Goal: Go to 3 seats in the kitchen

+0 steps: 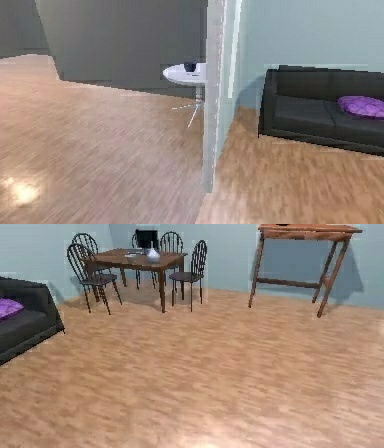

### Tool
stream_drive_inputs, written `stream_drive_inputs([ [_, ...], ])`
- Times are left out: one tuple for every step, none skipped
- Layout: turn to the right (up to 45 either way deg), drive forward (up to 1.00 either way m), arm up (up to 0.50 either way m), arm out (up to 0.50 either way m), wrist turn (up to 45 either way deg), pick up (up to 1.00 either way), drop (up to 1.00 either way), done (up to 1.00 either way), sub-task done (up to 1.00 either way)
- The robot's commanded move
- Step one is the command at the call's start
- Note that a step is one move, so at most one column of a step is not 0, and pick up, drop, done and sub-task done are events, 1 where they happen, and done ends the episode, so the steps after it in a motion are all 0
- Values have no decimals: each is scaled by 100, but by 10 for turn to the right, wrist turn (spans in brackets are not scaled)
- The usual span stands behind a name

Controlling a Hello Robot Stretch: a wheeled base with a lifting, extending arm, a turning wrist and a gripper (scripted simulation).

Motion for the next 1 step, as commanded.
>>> stream_drive_inputs([
  [-450,0,0,0,0,0,0,0,0],
])
